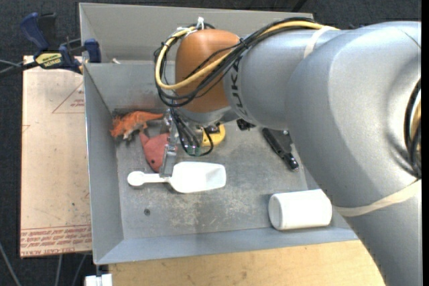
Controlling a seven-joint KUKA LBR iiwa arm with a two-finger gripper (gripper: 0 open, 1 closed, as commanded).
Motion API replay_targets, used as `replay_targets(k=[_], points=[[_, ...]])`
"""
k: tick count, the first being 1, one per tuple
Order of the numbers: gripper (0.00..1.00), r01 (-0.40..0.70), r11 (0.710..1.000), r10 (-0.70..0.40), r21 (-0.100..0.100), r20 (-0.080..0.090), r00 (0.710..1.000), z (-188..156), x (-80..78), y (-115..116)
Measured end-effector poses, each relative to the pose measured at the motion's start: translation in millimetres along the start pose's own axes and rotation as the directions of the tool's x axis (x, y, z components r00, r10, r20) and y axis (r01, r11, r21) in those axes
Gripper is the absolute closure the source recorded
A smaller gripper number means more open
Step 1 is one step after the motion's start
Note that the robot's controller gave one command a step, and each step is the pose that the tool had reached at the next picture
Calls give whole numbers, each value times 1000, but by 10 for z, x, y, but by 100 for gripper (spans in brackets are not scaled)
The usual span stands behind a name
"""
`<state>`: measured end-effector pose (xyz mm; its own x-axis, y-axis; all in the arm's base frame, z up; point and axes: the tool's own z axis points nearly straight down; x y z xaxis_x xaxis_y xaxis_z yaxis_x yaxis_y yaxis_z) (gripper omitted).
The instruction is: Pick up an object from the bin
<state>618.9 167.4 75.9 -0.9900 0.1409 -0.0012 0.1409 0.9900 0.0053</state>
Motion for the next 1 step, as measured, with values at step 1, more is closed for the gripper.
replay_targets(k=[1], points=[[100, 170, 985, -170, -3, 12, 985, 98, -85, 29]])
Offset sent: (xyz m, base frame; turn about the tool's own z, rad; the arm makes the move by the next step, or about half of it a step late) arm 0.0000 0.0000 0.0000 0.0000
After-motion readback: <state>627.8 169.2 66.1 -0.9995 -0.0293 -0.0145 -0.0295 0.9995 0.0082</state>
